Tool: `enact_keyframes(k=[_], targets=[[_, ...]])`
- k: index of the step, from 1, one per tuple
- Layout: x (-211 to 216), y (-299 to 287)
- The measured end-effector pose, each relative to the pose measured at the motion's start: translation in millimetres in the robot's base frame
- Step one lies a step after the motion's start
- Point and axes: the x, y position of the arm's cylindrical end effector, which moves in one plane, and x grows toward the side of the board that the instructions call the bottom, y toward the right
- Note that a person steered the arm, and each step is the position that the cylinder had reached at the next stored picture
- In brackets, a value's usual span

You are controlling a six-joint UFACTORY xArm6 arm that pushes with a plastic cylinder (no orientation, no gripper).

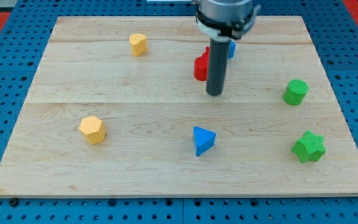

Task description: Push the blue triangle close to the red star

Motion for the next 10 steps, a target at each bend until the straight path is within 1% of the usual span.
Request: enact_keyframes(k=[1,2,3,4,5,6,7,8,10], targets=[[61.7,12.7],[101.4,21.2],[123.4,17.2],[99.6,-21.1],[65.2,-59.2],[72.1,-80.3],[65.4,-113.9],[42.1,-120.2],[17.2,-120.2]])
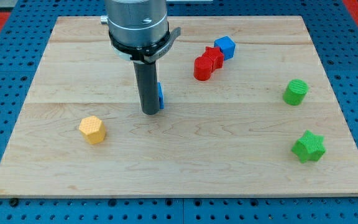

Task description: Push the blue triangle close to the red star

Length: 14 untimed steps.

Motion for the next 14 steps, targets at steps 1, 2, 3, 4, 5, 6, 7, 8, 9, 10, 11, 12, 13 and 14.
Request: enact_keyframes(k=[1,2,3,4,5,6,7,8,9,10,11,12,13,14], targets=[[-8.1,14.1],[-38.7,21.2],[-63.9,22.2],[-87.1,27.9],[-94.8,10.9],[-107.6,6.7],[-121.0,6.7],[-131.5,1.2],[-141.1,-6.3],[-144.7,-1.6],[-146.8,2.6],[-153.0,4.5],[-171.1,-3.1],[-183.1,-3.1]])
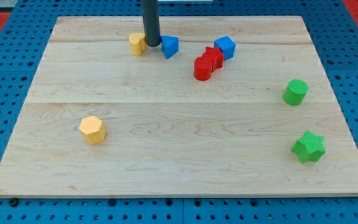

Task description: Push the blue triangle close to the red star

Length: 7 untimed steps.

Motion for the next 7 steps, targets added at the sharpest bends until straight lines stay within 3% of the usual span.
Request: enact_keyframes(k=[4,6,7], targets=[[36.1,50.5],[-12.2,18.5],[1.7,47.2]])
